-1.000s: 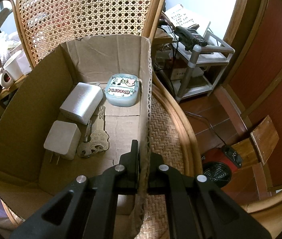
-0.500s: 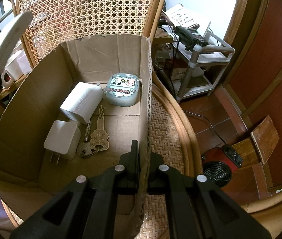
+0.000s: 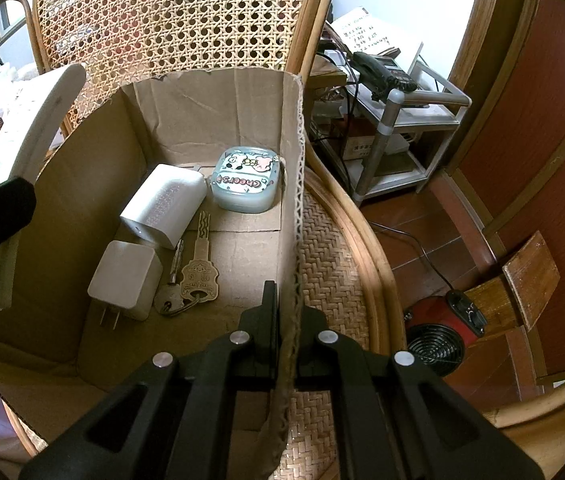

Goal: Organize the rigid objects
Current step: 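Carry the Midea remote into the box and open the left tool, then move the left tool back over the grey slim device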

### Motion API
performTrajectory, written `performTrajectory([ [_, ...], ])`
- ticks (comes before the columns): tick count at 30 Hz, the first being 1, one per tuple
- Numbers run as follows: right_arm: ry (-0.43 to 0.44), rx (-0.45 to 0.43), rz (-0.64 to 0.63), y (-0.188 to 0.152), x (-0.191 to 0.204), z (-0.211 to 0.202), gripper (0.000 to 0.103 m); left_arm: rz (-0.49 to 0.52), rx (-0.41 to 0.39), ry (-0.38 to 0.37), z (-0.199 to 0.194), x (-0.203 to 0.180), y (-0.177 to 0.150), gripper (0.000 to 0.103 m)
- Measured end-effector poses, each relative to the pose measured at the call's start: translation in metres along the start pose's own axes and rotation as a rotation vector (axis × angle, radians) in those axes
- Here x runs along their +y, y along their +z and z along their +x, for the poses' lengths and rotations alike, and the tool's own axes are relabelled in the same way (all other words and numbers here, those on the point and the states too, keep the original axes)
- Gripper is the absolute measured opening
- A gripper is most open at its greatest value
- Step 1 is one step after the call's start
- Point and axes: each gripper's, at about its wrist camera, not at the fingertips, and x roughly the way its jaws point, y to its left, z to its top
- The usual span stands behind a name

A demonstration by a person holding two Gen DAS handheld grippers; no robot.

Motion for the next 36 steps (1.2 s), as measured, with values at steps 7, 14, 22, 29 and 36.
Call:
performTrajectory([
  [7, 0.001, 0.0, 0.0, 0.0, 0.0, 0.0, 0.007, 0.006, 0.021, 0.009, 0.004, 0.001, -0.001, 0.047],
  [14, 0.003, 0.001, 0.001, 0.0, 0.001, 0.0, 0.007, 0.016, 0.014, 0.007, 0.003, 0.001, -0.001, 0.047],
  [22, 0.004, 0.001, 0.001, 0.0, 0.001, 0.0, 0.007, 0.018, -0.011, 0.001, -0.003, 0.002, 0.0, 0.048],
  [29, 0.001, 0.001, 0.0, -0.005, 0.003, 0.001, 0.007, -0.041, -0.024, 0.051, -0.006, 0.015, 0.003, 0.084],
  [36, 0.002, 0.002, 0.0, -0.004, 0.003, 0.001, 0.007, -0.113, -0.03, 0.093, -0.008, 0.04, 0.007, 0.1],
])
